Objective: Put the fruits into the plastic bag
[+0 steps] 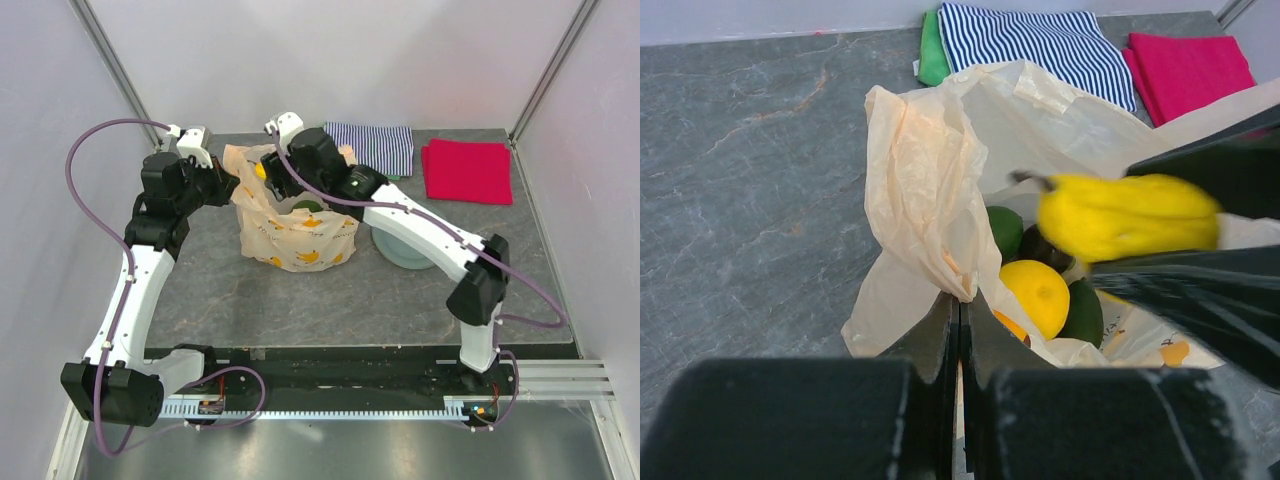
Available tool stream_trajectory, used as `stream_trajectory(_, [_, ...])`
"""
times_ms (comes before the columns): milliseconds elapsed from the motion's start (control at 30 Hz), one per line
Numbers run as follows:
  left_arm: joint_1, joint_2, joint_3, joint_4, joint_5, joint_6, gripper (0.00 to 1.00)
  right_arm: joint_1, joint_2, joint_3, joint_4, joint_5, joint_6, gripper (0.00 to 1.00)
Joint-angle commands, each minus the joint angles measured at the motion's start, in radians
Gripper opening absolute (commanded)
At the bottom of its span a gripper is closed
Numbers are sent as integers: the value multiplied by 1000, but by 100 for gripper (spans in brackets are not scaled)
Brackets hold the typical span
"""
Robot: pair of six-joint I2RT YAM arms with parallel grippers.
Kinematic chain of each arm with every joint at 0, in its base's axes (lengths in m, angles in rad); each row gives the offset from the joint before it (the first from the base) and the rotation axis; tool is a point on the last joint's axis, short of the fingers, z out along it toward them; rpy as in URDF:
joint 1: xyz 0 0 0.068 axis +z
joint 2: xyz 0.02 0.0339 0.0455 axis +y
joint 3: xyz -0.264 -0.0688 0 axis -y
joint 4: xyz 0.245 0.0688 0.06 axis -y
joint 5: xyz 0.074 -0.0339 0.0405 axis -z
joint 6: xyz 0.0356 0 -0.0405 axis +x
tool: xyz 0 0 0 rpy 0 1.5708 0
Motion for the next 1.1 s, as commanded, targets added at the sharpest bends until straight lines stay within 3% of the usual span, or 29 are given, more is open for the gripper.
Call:
stream_trajectory(0, [4, -18, 4, 27, 12, 25, 2, 0, 106, 90, -207, 112, -10, 28])
stream_trajectory(100, [4, -18, 5, 27, 10, 25, 2, -1, 176, 142, -256, 68, -6, 29])
stream_trajectory(367, [4, -22, 4, 27, 7, 27, 2, 0, 295, 188, -337, 91, 11, 45])
stream_trajectory(467, [4, -21, 4, 27, 9, 27, 1, 0, 301, 183, -342, 87, 14, 54])
stream_trajectory(600, [4, -24, 4, 27, 9, 27, 2, -6, 304, 182, -344, 69, 17, 74])
stream_trajectory(800, [4, -24, 4, 26, 6, 25, 2, -9, 302, 176, -339, 46, 17, 89])
stream_trajectory(1067, [4, -27, 4, 27, 6, 27, 2, -17, 253, 145, -292, 17, 31, 91])
